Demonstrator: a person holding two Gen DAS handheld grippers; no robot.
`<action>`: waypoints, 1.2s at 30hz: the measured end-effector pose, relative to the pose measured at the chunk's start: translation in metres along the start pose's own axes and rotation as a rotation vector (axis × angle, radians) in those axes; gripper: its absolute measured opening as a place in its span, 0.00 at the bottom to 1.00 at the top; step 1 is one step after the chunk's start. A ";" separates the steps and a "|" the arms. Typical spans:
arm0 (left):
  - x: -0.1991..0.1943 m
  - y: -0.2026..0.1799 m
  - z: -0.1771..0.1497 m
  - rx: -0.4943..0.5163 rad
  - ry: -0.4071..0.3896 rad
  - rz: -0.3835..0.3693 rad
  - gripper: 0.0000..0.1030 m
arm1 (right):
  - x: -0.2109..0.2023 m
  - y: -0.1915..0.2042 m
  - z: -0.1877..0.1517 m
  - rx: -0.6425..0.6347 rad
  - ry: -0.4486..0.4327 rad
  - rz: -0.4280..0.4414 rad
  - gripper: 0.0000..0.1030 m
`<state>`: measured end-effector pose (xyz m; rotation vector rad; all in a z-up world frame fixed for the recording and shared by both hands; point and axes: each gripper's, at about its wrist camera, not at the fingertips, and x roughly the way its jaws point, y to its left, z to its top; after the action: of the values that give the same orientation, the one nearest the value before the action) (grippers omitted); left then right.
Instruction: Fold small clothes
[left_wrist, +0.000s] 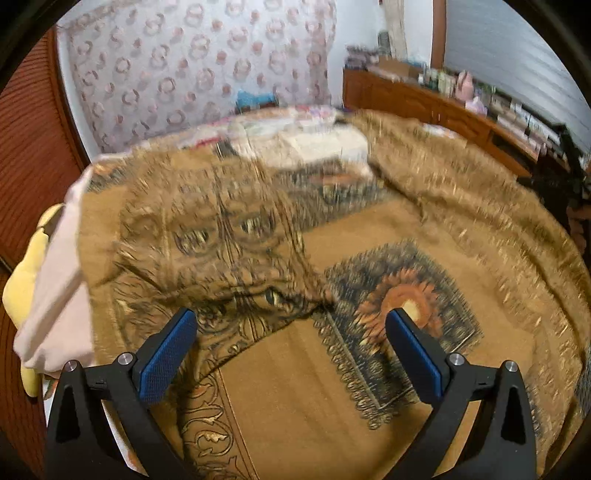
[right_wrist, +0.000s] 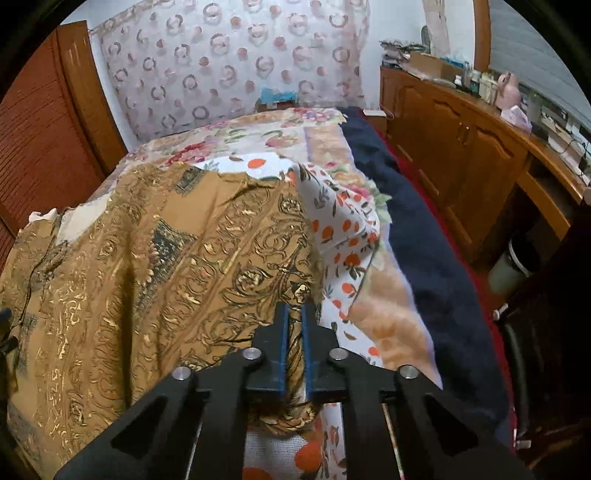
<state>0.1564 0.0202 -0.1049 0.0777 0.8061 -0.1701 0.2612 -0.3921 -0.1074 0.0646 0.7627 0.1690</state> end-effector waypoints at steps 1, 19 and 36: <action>-0.005 -0.001 0.001 -0.007 -0.016 -0.001 1.00 | 0.003 0.003 0.004 -0.004 -0.011 0.000 0.03; -0.087 -0.027 0.018 -0.009 -0.233 -0.014 1.00 | -0.073 0.188 0.012 -0.354 -0.249 0.168 0.03; -0.095 -0.029 0.016 -0.013 -0.248 0.001 1.00 | -0.036 0.178 0.020 -0.292 -0.147 0.143 0.36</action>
<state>0.0985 0.0011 -0.0254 0.0436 0.5595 -0.1699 0.2265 -0.2233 -0.0473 -0.1444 0.5810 0.4058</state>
